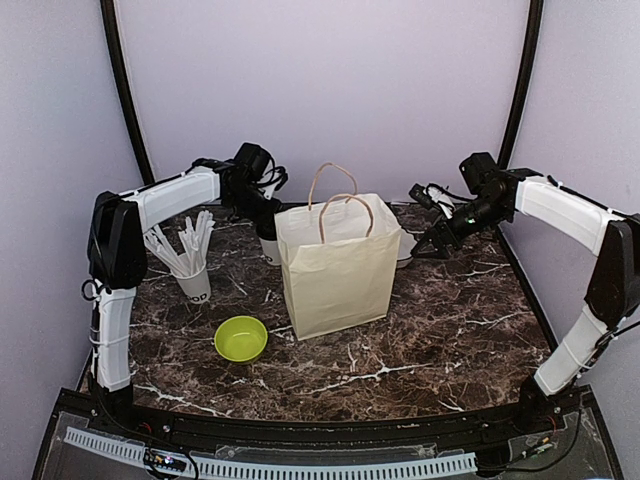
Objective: Pack the takeout coffee
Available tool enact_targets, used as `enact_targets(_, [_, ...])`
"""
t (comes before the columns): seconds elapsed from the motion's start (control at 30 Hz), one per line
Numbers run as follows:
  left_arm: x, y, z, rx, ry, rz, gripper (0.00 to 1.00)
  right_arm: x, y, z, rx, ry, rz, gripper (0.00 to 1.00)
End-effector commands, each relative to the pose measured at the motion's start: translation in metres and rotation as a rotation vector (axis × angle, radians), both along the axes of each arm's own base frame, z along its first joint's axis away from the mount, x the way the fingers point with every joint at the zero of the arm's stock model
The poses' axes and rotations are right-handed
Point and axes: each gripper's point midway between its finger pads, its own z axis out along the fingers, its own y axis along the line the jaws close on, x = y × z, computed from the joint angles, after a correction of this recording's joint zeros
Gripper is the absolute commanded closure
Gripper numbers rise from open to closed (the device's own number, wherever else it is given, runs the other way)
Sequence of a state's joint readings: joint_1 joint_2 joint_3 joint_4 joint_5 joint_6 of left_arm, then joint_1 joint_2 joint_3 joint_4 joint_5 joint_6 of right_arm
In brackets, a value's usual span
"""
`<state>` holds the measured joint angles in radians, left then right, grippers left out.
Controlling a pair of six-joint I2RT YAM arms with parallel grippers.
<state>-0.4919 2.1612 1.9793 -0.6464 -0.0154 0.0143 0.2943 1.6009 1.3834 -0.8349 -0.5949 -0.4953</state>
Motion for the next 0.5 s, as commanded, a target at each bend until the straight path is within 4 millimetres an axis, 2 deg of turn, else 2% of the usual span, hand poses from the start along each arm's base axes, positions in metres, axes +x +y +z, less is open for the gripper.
enact_targets(0.0, [-0.008, 0.001, -0.009, 0.023, 0.038, -0.017, 0.10, -0.002, 0.003, 0.001, 0.013, 0.005, 0.009, 0.16])
enact_targets(0.3, [-0.011, 0.003, -0.017, 0.044, 0.064, -0.022, 0.23, -0.003, 0.004, 0.000, 0.015, 0.007, 0.009, 0.16])
enact_targets(0.43, [-0.012, 0.004, -0.004, 0.039, 0.065, -0.011, 0.31, -0.004, 0.004, 0.001, 0.015, 0.004, 0.009, 0.17])
enact_targets(0.47, [-0.011, 0.003, 0.006, 0.031, 0.051, -0.009, 0.32, -0.003, 0.004, 0.001, 0.015, 0.005, 0.008, 0.17])
